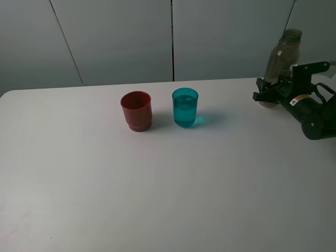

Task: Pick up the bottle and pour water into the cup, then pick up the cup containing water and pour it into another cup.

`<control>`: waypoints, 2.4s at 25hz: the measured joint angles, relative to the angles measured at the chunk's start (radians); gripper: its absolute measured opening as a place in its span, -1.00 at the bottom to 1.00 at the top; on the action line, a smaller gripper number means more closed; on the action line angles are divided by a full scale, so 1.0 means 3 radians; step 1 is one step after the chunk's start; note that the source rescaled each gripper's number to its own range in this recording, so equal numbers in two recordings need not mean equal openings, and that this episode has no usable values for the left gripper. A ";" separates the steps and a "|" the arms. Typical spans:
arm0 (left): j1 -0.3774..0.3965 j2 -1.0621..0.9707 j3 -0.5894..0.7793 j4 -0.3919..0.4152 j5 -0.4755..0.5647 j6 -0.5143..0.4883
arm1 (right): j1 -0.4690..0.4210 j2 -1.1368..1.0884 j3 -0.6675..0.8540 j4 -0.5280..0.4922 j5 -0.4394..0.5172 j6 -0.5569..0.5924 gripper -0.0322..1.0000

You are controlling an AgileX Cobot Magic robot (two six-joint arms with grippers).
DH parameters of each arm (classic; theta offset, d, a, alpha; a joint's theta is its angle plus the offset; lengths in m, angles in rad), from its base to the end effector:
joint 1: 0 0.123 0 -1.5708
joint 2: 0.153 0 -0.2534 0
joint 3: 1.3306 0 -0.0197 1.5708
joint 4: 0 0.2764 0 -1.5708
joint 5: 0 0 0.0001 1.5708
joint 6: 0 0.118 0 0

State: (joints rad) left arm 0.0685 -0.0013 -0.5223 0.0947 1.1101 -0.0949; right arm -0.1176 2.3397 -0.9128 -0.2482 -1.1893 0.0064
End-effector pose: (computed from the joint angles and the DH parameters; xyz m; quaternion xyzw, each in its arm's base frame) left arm 0.0671 0.0146 0.2798 -0.0736 0.8558 0.0405 0.5105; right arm 0.3982 -0.0200 -0.0070 -0.0630 0.7578 0.0210 0.6491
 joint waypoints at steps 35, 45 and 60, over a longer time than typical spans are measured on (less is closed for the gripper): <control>0.0000 0.0000 0.0000 0.0000 0.0000 0.0000 | 0.0000 -0.0422 0.0195 -0.0215 0.0379 -0.0090 0.99; 0.0000 0.0000 0.0000 0.0000 0.0000 0.0000 | 0.0000 -0.0944 0.0390 -0.0346 0.1354 0.0263 0.99; 0.0000 0.0000 0.0000 0.0000 0.0000 0.0000 | 0.0000 -0.1763 0.0756 -0.0864 0.2832 0.0980 0.99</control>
State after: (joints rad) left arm 0.0685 -0.0013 -0.5223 0.0947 1.1101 -0.0949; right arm -0.1176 1.8106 -0.6859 -0.5073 -0.3398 0.3004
